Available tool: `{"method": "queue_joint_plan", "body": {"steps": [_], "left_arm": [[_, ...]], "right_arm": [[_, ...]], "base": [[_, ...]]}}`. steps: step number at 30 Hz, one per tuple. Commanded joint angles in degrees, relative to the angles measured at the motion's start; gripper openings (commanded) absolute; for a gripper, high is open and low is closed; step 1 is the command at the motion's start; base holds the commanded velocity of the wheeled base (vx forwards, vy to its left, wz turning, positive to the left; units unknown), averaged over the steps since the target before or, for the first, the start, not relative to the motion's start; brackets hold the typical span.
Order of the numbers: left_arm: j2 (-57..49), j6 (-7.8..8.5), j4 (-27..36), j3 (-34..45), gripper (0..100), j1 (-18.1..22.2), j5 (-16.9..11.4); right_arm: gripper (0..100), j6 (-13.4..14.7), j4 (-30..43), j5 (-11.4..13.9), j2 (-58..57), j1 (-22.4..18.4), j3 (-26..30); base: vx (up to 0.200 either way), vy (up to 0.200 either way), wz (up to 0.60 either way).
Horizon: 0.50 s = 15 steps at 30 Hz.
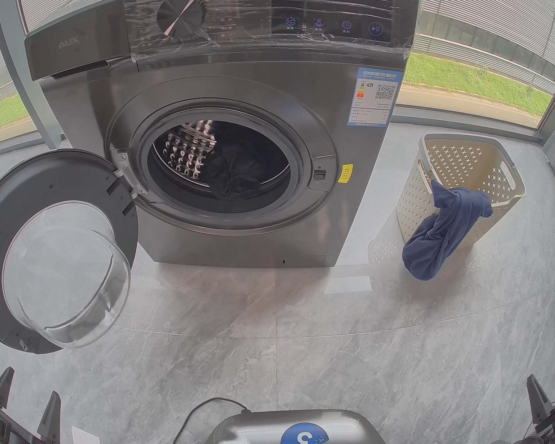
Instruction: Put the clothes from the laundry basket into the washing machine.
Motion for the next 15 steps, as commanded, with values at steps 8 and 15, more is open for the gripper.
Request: {"method": "queue_joint_plan", "body": {"steps": [8, 15], "left_arm": [[-0.51, -0.12, 0.05, 1.01, 100, 0.00, -0.18], [-0.51, -0.12, 0.05, 1.01, 100, 0.00, -0.09]], "right_arm": [[100, 0.08, -0.06, -0.03, -0.71, 0.02, 1.01], [100, 0.08, -0.06, -0.03, -0.71, 0.02, 1.01]], "base": [[0.000, -0.200, 0.00], [0.000, -0.200, 0.00]]}}
